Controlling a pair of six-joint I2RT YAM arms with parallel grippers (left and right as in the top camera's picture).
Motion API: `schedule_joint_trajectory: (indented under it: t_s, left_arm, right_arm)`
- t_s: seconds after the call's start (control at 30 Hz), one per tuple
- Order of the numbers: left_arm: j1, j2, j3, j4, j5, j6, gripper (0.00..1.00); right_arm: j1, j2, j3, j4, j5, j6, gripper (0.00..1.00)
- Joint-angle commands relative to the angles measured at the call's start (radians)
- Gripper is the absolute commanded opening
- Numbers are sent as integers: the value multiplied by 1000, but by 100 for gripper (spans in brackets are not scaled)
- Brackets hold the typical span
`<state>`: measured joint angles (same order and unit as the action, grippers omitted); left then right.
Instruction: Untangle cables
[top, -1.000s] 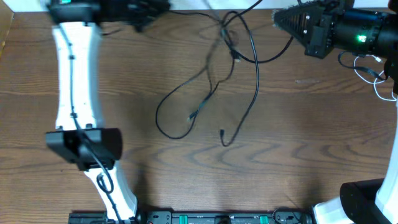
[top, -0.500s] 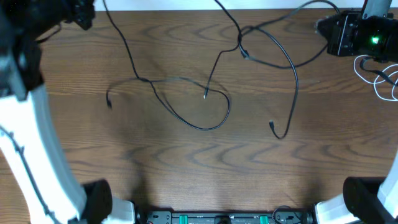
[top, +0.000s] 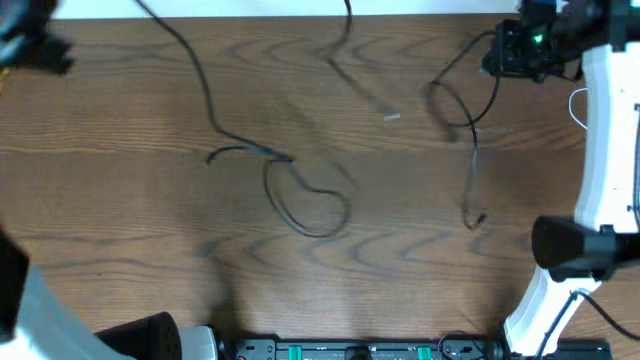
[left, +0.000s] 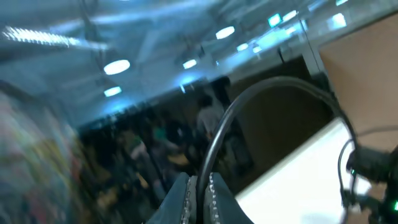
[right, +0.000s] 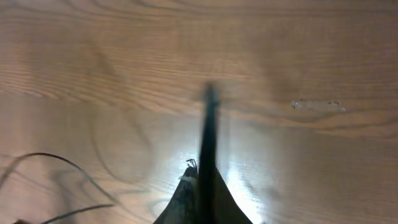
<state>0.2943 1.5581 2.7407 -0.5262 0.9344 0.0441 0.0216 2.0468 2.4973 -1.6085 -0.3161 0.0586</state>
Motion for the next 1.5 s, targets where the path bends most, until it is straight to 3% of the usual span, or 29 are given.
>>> schedule_joint_trajectory:
  t_s: [0.0,0.23,0.67,1.03,1.47]
  left_arm:
    - [113,-1,48,23,145,-159,7]
    - [152,91,47,38,363,-291,7]
    - [106,106,47,69,402,-309,7]
    - [14,109,47,68,401,-308,7]
    - [-33,148,47,69,401,-311,7]
  right_arm:
    - [-7,9,6,45,4,-15,1]
    - [-33,-6,8,172,114,34,1]
    - [-267,-6,8,189,364,-6,1]
    - [-623,0,8,221,321,19,1]
    - [-875,-14,8,207,246,76,1]
